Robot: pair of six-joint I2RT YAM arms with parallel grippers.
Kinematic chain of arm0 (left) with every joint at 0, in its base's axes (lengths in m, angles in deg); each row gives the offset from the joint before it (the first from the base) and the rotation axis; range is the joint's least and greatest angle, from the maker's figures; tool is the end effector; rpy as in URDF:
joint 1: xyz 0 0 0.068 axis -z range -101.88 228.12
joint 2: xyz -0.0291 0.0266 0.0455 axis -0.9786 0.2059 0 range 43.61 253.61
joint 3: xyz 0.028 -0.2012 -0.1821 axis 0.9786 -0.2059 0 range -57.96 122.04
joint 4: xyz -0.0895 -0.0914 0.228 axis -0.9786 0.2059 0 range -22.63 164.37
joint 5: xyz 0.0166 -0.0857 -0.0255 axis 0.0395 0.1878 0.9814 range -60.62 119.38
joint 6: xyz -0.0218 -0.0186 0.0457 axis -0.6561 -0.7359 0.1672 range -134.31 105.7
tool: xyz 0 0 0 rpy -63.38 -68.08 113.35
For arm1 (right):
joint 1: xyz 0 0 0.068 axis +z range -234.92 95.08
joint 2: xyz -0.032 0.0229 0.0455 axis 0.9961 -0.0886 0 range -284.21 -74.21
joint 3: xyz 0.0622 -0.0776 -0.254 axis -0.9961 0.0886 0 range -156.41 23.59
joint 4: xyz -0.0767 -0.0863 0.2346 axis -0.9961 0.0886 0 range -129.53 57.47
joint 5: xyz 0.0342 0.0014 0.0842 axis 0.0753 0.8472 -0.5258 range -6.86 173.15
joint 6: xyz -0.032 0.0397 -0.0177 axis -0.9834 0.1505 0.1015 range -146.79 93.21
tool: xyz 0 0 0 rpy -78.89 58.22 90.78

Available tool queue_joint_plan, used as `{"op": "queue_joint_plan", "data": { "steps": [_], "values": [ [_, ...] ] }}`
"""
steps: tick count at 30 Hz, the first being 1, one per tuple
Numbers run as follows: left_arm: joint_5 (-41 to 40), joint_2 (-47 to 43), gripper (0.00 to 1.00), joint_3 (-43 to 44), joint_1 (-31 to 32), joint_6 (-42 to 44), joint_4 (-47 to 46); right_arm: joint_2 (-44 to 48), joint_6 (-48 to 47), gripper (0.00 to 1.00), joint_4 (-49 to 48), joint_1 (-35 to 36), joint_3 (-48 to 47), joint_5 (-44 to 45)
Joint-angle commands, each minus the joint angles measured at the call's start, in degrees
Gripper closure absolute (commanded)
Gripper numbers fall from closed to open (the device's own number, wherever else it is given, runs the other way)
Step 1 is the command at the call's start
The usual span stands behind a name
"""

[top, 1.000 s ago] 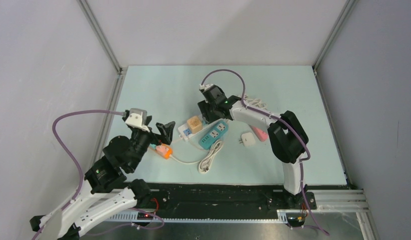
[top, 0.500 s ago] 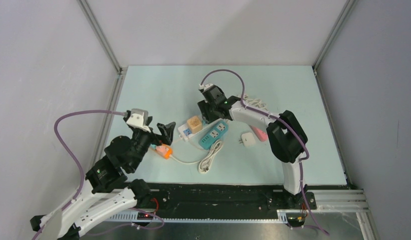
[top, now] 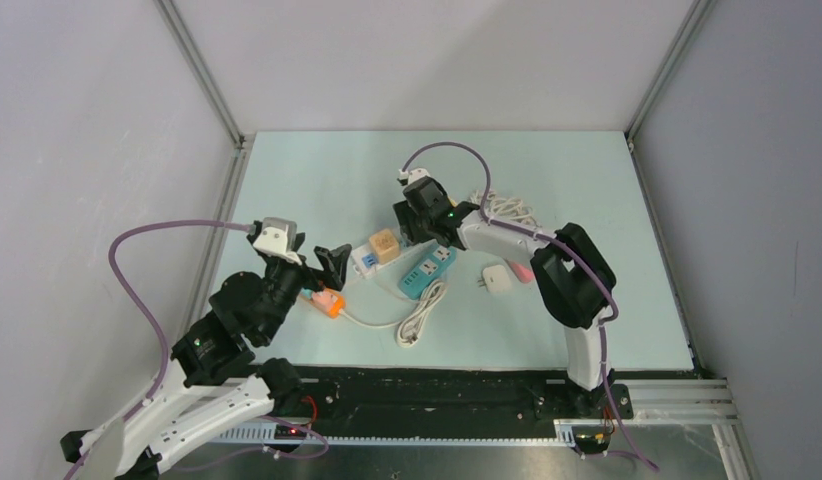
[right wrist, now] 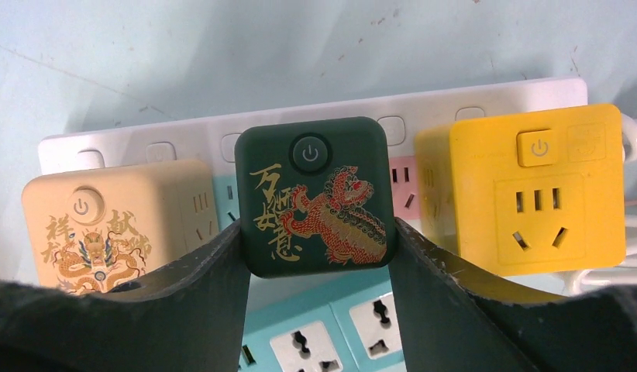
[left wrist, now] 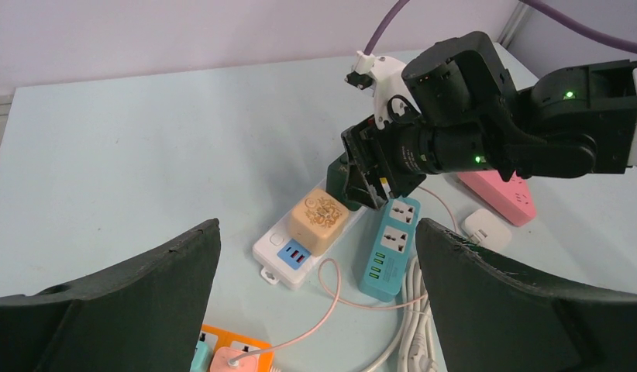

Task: Insert the plug
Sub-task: Insert the plug into the socket.

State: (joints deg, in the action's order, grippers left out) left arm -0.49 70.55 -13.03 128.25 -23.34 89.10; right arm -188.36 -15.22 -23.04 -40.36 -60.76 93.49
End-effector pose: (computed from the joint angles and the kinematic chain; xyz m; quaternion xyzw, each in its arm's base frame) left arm 0.0803 -0.0684 0.3589 0.0826 0.7221 -0.1626 0.6673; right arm 0.3222 0.3081 0.2059 -0.2302 0.8959 0.1006 0.3665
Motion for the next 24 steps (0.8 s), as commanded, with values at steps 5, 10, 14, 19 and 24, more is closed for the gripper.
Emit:
{"op": "queue_joint_plan", "data": {
  "steps": [5, 10, 14, 19, 24],
  "values": [
    [-1.2, -0.2, 0.00, 0.1, -0.1, -0.3, -1.0, -7.1, 5.5, 1.00, 3.7, 2.8, 7.3, -2.1],
    [-1.2, -0.5, 0.00, 0.1, -0.1, -0.3, -1.0, -5.6, 6.3, 1.00, 3.0, 4.2, 8.6, 1.0],
    [-1.0, -0.4, 0.00, 0.1, -0.1, -0.3, -1.0, -5.1, 7.0, 0.93, 1.2, 6.0, 9.2, 7.4],
    [-1.0, -1.1, 0.00, -0.1, -0.1, -0.4, -1.0, -4.1, 9.3, 0.94, -4.5, 6.6, 13.0, 11.1],
    [-0.9, -1.7, 0.00, -0.3, -0.1, -0.5, -1.0, -4.5, 10.1, 0.94, -7.2, 6.6, 14.4, 8.9]
  ]
}}
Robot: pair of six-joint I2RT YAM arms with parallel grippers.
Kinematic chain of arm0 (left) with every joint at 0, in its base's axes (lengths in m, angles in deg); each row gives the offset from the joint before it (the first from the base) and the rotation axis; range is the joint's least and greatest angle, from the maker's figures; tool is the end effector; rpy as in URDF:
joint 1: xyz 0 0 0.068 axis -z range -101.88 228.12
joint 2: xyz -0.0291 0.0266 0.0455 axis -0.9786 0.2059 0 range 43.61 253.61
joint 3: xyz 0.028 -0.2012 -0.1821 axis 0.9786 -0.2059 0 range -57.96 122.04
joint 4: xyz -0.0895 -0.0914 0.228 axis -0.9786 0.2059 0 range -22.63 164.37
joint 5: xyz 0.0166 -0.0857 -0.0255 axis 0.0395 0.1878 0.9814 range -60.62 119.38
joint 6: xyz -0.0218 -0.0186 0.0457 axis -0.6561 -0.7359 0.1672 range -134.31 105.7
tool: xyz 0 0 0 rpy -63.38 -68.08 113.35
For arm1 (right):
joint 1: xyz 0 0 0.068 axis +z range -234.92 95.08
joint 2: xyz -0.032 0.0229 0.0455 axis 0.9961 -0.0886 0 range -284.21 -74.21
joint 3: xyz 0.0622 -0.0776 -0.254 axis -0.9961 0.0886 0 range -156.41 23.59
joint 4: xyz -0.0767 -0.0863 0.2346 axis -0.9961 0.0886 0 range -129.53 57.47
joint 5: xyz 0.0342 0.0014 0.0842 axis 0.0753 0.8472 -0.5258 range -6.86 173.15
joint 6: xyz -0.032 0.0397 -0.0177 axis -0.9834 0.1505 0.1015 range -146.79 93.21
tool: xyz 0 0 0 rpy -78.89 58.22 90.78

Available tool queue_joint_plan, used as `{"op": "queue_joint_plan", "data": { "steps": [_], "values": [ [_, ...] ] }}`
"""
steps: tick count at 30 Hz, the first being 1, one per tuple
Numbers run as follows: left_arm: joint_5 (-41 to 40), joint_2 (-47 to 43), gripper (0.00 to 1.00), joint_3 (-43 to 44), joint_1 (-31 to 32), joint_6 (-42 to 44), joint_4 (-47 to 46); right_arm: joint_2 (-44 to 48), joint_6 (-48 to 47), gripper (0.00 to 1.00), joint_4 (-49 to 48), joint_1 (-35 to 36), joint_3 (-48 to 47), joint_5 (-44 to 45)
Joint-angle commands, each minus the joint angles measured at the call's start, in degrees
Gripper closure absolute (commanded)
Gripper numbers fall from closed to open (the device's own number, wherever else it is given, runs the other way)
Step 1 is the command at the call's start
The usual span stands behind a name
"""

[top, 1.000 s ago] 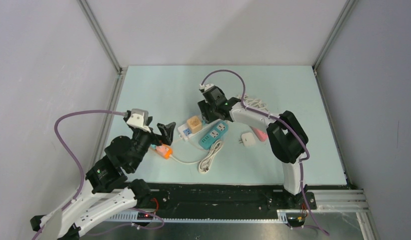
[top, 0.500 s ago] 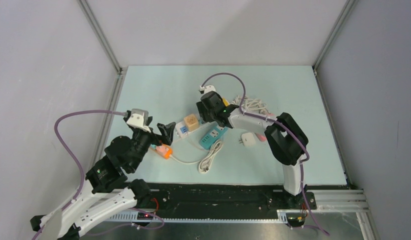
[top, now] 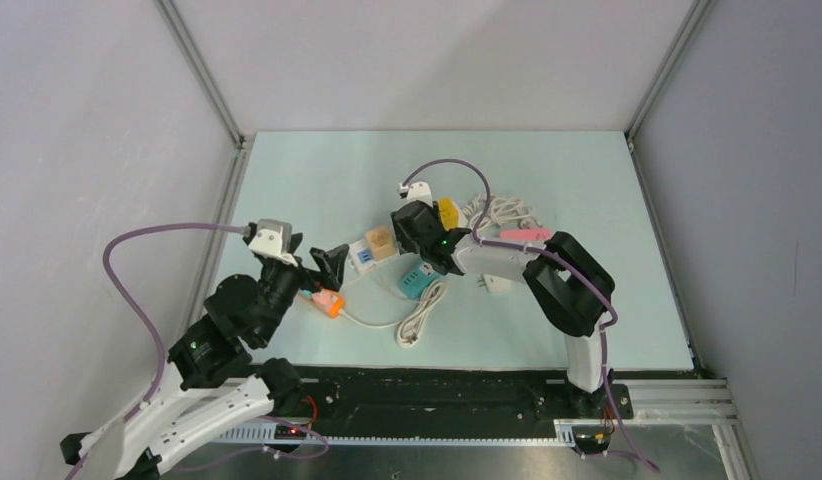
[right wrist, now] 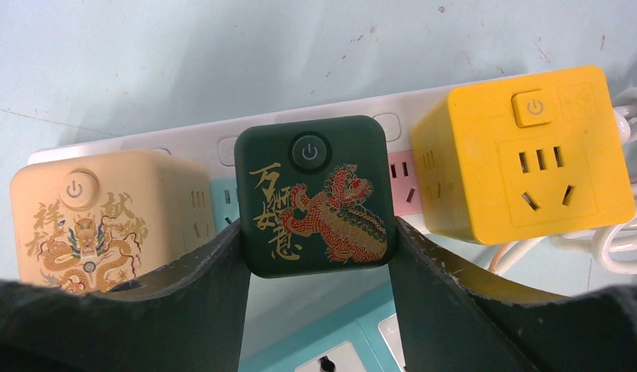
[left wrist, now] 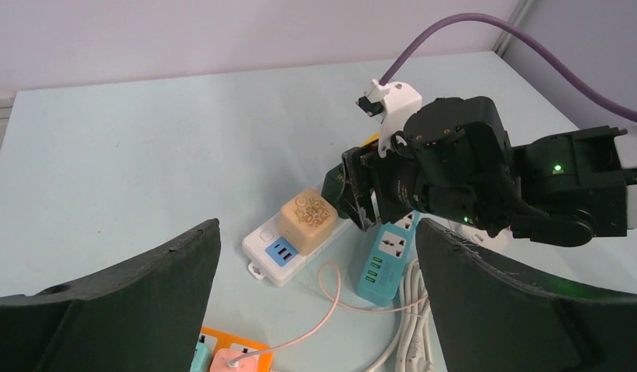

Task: Insert the plug
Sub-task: Insert the plug into the socket.

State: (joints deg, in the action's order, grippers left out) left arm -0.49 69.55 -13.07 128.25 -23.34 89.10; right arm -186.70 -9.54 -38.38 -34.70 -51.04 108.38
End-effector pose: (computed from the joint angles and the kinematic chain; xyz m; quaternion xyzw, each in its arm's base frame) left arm 0.0776 -0.0651 0.3601 0.0792 0.7175 -0.1668 0.6717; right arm 0.2893 0.3235 0.1876 -0.1597 0.8713 0.0694 0.4588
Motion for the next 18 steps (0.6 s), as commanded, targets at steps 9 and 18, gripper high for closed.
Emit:
{"op": "queue_joint_plan", "data": {
  "steps": [9, 18],
  "values": [
    [-0.7, 0.0, 0.00, -0.1, -0.1, -0.7, -1.0, -5.2, 4.4, 0.89, 9.7, 0.4, 4.0, -8.6],
    [-0.6, 0.2, 0.00, 0.3, -0.1, -0.7, -1.0, -4.9, 2.5, 0.55, 19.3, -1.1, -7.6, -10.1]
  ]
}}
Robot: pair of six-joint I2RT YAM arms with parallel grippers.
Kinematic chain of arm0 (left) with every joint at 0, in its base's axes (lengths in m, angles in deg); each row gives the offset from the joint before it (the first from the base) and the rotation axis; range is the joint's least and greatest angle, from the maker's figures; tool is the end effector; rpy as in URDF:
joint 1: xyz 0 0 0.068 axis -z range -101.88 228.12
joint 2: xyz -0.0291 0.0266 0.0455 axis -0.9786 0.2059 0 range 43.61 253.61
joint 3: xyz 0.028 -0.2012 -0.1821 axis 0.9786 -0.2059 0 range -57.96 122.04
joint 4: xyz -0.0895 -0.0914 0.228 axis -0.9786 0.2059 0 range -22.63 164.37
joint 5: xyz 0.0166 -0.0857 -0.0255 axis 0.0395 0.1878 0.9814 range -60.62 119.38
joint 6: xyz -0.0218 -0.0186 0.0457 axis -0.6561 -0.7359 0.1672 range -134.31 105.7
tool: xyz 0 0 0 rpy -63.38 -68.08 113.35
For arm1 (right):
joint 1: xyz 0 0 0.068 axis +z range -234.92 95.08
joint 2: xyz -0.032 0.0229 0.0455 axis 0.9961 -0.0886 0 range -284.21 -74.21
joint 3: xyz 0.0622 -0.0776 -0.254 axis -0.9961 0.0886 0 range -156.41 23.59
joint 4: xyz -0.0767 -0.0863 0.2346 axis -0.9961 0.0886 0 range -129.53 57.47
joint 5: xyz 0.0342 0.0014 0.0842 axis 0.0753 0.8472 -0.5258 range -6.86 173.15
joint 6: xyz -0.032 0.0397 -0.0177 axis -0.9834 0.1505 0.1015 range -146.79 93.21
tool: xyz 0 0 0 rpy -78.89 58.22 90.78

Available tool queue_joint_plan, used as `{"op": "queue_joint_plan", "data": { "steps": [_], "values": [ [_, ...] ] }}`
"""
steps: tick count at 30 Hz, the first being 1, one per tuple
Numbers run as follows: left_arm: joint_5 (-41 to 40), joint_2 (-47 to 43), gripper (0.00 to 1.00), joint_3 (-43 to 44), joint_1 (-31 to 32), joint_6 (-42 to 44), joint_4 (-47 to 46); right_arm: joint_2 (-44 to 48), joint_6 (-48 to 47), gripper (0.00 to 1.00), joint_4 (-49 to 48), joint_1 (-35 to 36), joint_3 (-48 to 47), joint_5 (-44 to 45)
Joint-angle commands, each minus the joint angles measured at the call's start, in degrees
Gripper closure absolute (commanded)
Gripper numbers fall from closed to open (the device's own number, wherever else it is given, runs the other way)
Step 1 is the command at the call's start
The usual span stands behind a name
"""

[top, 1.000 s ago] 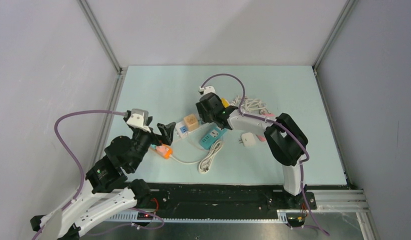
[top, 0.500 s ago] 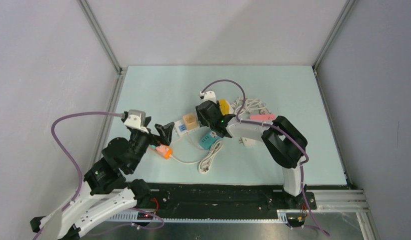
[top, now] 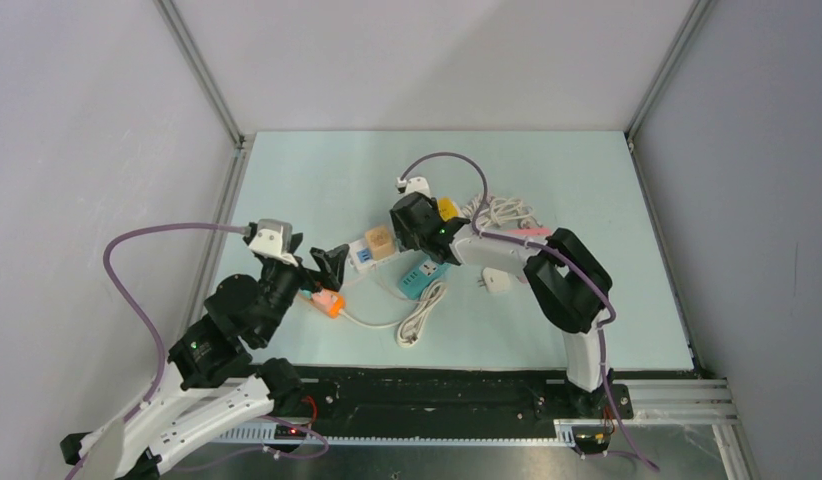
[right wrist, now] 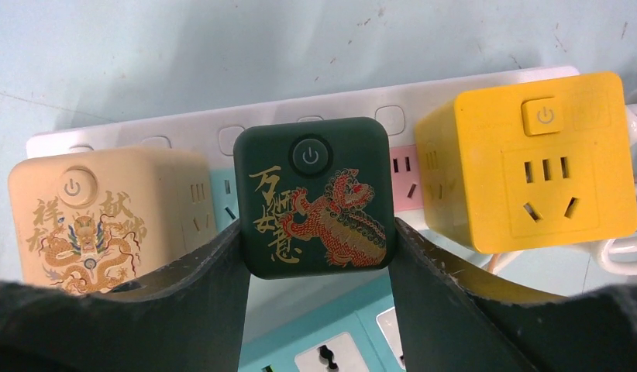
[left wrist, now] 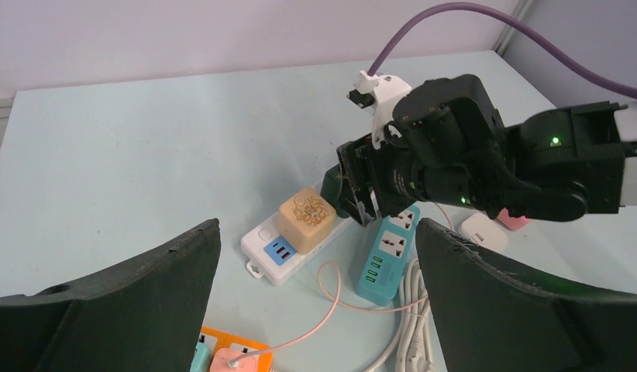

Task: Insert the plug
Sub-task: Insert the plug into the socket.

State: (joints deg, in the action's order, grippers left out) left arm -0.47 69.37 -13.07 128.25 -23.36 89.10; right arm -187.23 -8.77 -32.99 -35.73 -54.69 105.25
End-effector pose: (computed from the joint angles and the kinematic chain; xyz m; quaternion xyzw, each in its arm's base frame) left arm 0.0771 -0.0646 0.3603 0.0786 0.7166 -0.1678 0.6724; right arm 0.2972 0.3235 0.1956 -0.1640 0.8825 0.0787 0.4338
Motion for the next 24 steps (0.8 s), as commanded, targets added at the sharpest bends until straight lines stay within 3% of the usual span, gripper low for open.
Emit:
{"op": "queue_joint_plan", "data": {
  "steps": [1, 2, 5, 7, 24],
  "values": [
    [-0.7, 0.3, 0.00, 0.3, -0.1, -0.7, -1.0, -4.5, 1.7, 0.52, 14.7, -0.4, -4.9, -7.1],
    [-0.7, 0.3, 0.00, 0.3, -0.1, -0.7, -1.1, -4.9, 1.7, 0.50, 16.2, -0.5, -7.0, -7.0],
    [-0.9, 0.4, 0.00, 0.3, -0.1, -0.5, -1.1, -5.8, 1.6, 0.23, 18.1, -1.1, -10.3, -6.7],
    [-1.0, 0.5, 0.00, 0.4, -0.1, -0.4, -1.0, -6.2, 1.8, 0.17, 18.8, -1.2, -11.8, -6.7],
    [-1.2, 0.8, 0.00, 0.1, -0.1, -0.4, -1.0, -3.2, 2.1, 0.15, 15.7, -2.8, -13.2, -6.8]
  ]
}}
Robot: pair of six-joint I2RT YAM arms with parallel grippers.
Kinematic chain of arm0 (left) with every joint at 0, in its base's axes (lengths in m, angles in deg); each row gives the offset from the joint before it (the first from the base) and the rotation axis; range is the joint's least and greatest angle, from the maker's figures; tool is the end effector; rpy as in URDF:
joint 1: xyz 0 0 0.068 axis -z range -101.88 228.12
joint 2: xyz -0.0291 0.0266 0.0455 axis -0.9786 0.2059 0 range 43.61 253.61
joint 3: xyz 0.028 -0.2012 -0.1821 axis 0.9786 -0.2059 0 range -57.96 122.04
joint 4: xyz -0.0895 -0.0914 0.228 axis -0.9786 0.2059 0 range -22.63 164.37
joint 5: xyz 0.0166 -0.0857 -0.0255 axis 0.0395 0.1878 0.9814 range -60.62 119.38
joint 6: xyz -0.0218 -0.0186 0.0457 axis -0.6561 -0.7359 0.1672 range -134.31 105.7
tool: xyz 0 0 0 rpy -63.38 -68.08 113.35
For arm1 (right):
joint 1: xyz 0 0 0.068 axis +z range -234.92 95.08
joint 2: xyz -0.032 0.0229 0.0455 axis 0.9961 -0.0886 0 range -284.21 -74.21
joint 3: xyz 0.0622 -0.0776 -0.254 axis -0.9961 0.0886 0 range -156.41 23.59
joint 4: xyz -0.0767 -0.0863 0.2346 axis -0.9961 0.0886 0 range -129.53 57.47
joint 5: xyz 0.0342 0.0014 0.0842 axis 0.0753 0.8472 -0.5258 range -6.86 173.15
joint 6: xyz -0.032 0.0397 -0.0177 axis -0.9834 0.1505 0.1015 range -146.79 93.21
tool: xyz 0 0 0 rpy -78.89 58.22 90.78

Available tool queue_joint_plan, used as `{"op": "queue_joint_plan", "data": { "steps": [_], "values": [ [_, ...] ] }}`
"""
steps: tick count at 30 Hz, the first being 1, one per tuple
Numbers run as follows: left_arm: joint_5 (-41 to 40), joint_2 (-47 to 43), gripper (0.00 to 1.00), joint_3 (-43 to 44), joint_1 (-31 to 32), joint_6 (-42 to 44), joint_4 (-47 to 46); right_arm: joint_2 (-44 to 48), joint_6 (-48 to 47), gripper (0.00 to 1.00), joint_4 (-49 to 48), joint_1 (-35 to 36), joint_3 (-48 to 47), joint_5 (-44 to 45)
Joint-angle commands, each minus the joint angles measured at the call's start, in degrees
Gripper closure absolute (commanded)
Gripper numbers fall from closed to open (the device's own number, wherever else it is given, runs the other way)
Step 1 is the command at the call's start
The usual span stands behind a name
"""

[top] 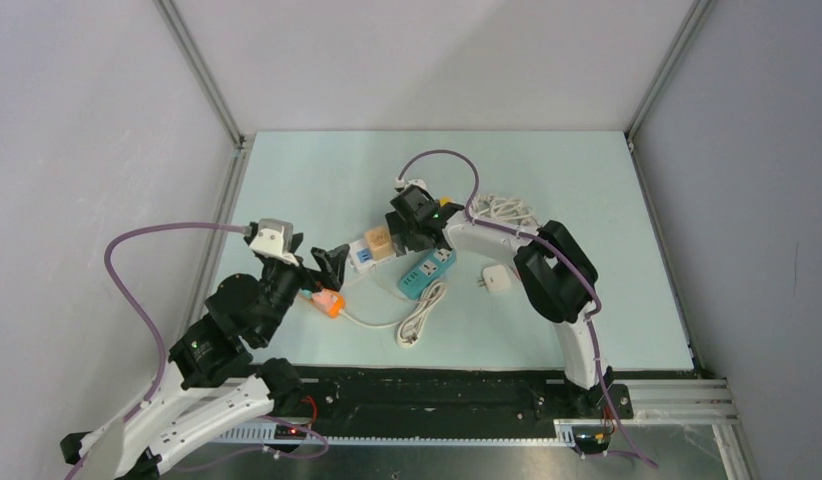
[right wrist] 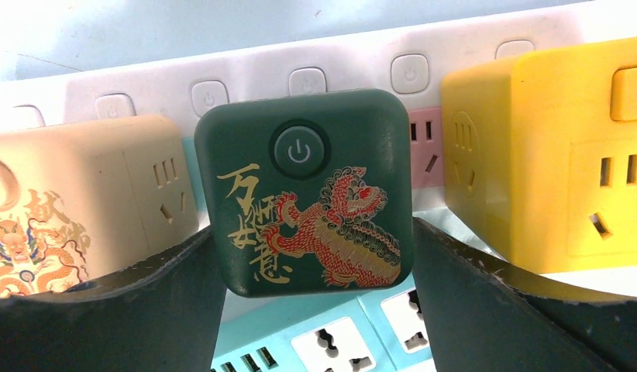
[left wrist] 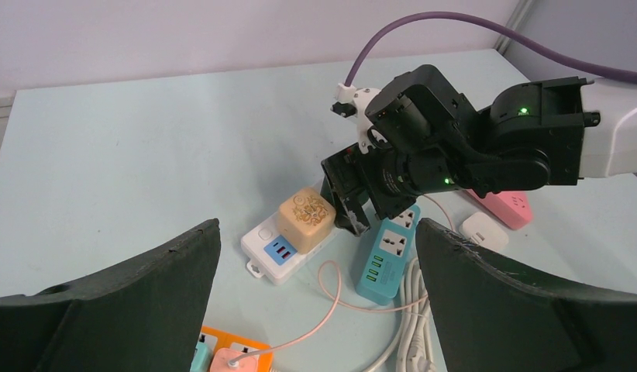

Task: Insert the plug
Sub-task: Insert the plug into the socket.

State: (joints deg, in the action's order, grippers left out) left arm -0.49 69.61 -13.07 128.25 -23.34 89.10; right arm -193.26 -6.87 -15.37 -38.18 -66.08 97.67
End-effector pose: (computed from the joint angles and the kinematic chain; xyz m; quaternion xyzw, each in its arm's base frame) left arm 0.0777 -0.0653 0.3600 0.0794 0.7178 -0.1665 0.6714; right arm 0.3188 0.3255 0.1892 -0.1800 0.9257 0.0702 0.3253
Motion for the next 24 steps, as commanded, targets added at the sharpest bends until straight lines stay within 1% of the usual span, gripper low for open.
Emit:
{"op": "queue_joint_plan", "data": {
  "steps": [1, 5, 13, 16, 18, 19, 20, 21, 22, 23, 24],
  "values": [
    [-1.2, 0.5, 0.00, 0.1, 0.0, -0.4, -1.0, 3.1, 0.1, 0.16, -2.1, -0.5, -2.0, 0.6],
    [-1.2, 0.7, 0.00, 0.2, -0.1, -0.4, -1.0, 3.7, -0.2, 0.17, -2.8, -0.5, -2.9, 0.0],
    [-1.2, 0.8, 0.00, 0.3, 0.0, -0.3, -1.1, 3.1, 0.5, 0.19, -2.2, -1.0, -4.6, 2.2],
    [-1.2, 1.1, 0.00, 0.4, -0.1, -0.2, -1.0, 2.5, 0.3, 0.22, -1.9, -1.0, -5.3, 2.4],
    [-1.2, 1.4, 0.00, 0.5, -0.1, -0.2, -1.0, 1.7, -0.1, 0.27, -1.2, -1.0, -6.2, 2.4],
    [-1.2, 1.3, 0.00, 0.5, -0.1, -0.2, -1.1, 1.4, -0.3, 0.32, -0.4, -1.0, -6.6, 2.4],
    [-1.2, 1.3, 0.00, 0.5, -0.1, -0.2, -1.0, 0.7, -0.5, 0.34, 0.0, -1.0, -7.1, 2.3],
    [-1.2, 1.4, 0.00, 0.4, -0.1, -0.2, -1.0, 0.0, -0.8, 0.40, 0.8, -1.1, -7.6, 2.1],
    [-1.2, 1.3, 0.00, 0.4, -0.1, -0.3, -1.1, -0.4, -0.9, 0.49, 1.2, -1.2, -7.8, 1.7],
    [-1.2, 1.3, 0.00, 0.3, -0.1, -0.3, -1.0, -1.2, -1.2, 0.54, 2.1, -1.2, -8.2, 1.5],
    [-1.2, 1.2, 0.00, 0.3, -0.1, -0.4, -1.0, -1.5, -1.5, 0.63, 2.6, -1.3, -8.3, 0.9]
  ]
}}
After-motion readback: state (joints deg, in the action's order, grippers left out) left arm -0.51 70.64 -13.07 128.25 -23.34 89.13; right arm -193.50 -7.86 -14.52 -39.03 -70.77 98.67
